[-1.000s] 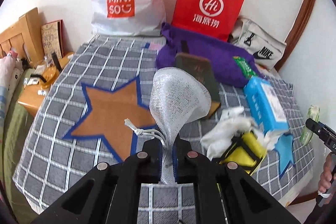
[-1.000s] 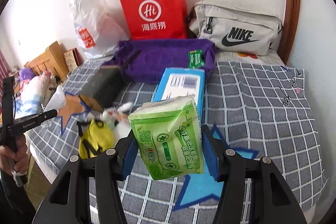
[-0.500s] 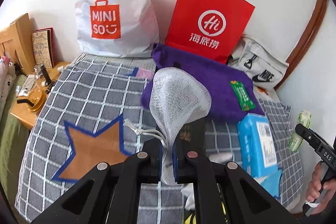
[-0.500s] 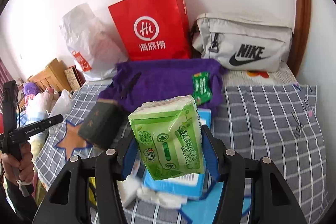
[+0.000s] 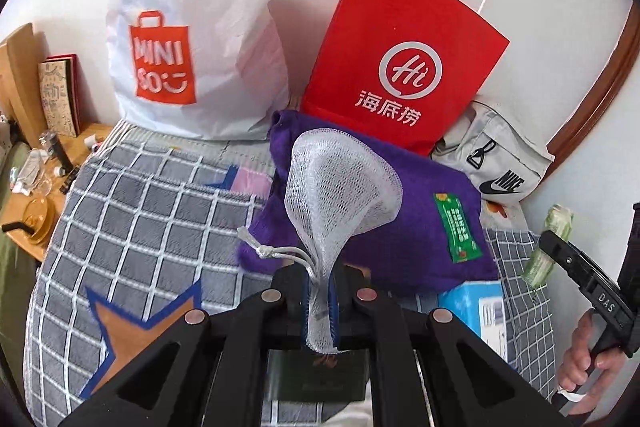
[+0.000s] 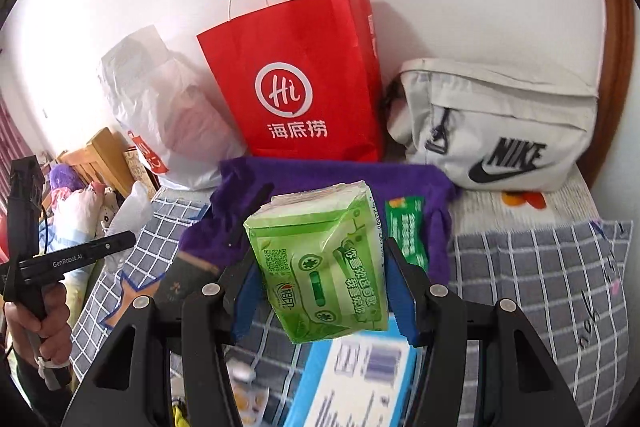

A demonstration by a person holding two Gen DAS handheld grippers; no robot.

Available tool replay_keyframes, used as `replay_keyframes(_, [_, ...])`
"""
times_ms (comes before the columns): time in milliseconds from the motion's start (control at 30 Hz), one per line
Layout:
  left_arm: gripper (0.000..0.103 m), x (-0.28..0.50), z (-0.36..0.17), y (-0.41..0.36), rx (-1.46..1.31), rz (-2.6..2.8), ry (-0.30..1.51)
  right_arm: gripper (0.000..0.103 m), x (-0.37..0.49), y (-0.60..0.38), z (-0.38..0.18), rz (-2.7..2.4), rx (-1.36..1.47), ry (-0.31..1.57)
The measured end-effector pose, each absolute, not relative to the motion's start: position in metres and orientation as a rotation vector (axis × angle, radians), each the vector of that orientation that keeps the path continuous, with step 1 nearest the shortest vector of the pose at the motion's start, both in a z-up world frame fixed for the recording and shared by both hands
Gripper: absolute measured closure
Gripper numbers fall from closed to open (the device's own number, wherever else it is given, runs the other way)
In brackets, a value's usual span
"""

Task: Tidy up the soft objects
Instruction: 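Carry the mesh bag in the left tool while the right tool carries the wet-wipe pack to the towel, then release the mesh bag from the left tool while the right tool releases the wet-wipe pack onto the towel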

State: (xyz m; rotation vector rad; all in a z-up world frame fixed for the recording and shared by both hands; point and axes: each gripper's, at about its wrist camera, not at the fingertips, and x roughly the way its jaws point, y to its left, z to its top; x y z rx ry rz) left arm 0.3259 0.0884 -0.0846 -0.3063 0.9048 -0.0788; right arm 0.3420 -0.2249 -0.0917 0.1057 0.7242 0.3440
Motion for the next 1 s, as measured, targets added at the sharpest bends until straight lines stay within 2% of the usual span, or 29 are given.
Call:
replay_keyframes(267, [0.095, 0.370, -0.097, 0.076, -0.291, -0.093, 0.938, 0.047, 0.394, -0.209, -0.107, 0.347, 0.062, 0.762])
replay_keyframes(600, [0.095, 0.439, -0.134, 0.061, -0.311, -0.128, 1.026, 0.048, 0.444, -0.201, -0.166, 0.354, 0.013, 0.914])
replay_keyframes(1000, [0.095, 0.484, -0.168, 0.049, -0.312, -0.145, 1.103, 0.047, 0.466, -0.203, -0.203, 0.347, 0.014, 1.040])
